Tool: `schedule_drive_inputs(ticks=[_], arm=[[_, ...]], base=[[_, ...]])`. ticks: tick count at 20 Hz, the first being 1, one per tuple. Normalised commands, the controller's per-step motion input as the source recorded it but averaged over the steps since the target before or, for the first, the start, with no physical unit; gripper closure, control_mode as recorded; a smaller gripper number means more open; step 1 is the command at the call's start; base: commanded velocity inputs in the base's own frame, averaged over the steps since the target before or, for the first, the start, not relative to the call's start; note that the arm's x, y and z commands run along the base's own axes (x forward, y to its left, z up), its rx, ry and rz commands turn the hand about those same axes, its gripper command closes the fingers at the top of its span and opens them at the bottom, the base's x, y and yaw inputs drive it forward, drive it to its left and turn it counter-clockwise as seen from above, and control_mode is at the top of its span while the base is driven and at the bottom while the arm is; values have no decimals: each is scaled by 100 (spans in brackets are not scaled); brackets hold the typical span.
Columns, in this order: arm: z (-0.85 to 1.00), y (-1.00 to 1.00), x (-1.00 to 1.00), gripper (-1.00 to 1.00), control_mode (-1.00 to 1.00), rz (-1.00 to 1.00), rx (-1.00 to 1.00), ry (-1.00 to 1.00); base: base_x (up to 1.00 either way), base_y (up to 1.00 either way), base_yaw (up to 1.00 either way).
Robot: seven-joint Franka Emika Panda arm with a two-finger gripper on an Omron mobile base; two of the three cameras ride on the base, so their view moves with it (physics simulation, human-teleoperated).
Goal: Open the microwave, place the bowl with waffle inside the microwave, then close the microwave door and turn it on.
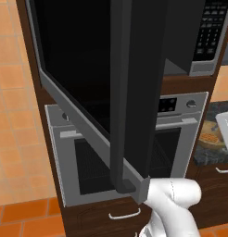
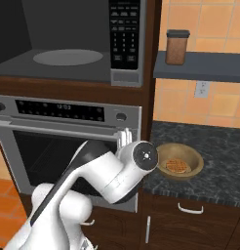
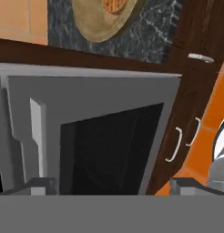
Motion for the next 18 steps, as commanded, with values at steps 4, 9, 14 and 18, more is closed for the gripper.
schedule_drive_inputs(ticks=[4,9,14,18], arm=[[-38,-100,91,-100,-100,-6,10,17],[-59,-100,20,-100,-100,-2,10,8],[-70,-100,29,-100,-100,0,4,3],[-51,-84,58,-100,-100,0,0,0]], base=[[0,0,0],[0,0,0],[0,0,0],[0,0,0]])
